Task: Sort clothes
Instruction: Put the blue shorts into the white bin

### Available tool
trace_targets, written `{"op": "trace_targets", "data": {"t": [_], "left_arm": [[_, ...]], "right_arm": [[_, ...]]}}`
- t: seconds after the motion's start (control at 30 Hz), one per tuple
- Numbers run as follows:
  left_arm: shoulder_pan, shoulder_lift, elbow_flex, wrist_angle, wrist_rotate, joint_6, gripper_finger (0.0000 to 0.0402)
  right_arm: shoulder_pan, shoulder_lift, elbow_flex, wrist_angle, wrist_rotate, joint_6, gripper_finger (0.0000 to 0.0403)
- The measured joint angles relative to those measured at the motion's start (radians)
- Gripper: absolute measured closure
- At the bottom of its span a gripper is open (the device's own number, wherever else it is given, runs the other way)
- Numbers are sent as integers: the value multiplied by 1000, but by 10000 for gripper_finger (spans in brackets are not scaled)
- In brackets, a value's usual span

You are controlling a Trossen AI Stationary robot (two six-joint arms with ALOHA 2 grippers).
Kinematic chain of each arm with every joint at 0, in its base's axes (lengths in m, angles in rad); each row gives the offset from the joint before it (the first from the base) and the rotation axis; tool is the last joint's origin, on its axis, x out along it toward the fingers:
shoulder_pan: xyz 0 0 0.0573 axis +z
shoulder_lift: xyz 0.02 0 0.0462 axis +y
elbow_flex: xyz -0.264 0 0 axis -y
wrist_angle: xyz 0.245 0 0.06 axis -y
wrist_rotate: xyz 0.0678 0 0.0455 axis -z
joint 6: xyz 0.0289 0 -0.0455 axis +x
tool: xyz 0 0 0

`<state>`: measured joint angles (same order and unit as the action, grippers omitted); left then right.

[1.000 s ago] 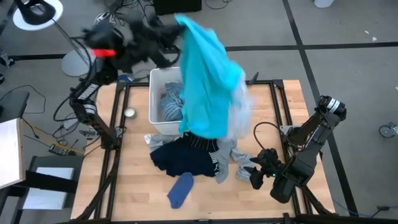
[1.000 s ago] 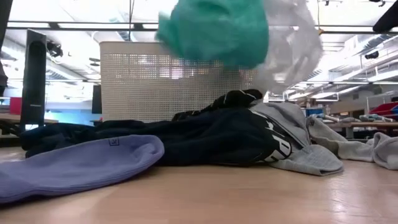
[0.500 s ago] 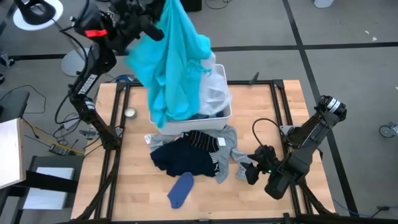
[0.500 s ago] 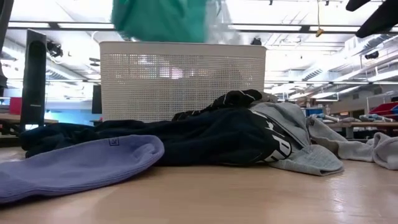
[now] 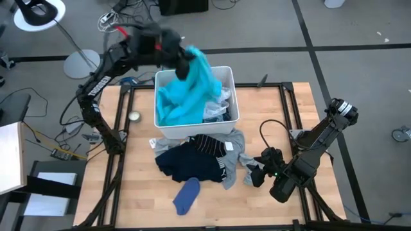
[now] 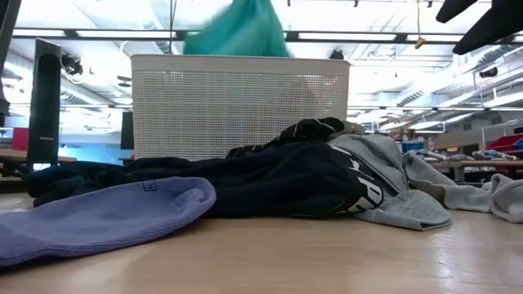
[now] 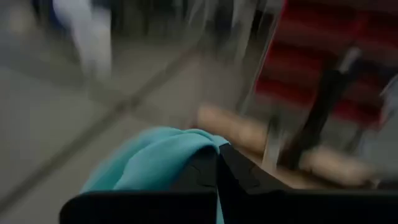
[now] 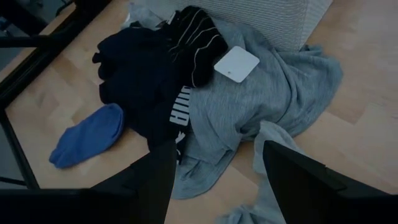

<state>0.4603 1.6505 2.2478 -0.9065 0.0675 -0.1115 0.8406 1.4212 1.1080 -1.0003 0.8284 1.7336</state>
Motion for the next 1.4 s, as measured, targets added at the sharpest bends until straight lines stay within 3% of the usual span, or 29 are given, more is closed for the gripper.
{"op": "trace_targets", "data": {"t": [0.13,0.27,0.47,0.73,0.87,1.0,1.23,1.4], "left_arm": [[-4,1,-161,-184,-23,-25,400],[-27,2,-387,-175,-2,-55,397],[-45,2,-717,32,18,-160,361],[-21,2,-1022,298,94,-349,259],[1,2,-1064,296,199,-366,214],[11,-14,-1041,268,313,-356,194],[-43,-156,-894,187,150,-270,195],[-82,-311,-842,182,130,-257,195]], "right_arm": [[-5,0,0,18,0,0,161],[-8,0,0,27,1,0,161],[-15,0,0,58,1,0,161],[-19,0,0,104,-7,0,161],[-19,0,0,106,-11,-1,161],[-19,0,0,106,-11,-10,161],[-19,0,0,106,-12,-10,161],[-31,0,0,131,-13,-51,161]]}}
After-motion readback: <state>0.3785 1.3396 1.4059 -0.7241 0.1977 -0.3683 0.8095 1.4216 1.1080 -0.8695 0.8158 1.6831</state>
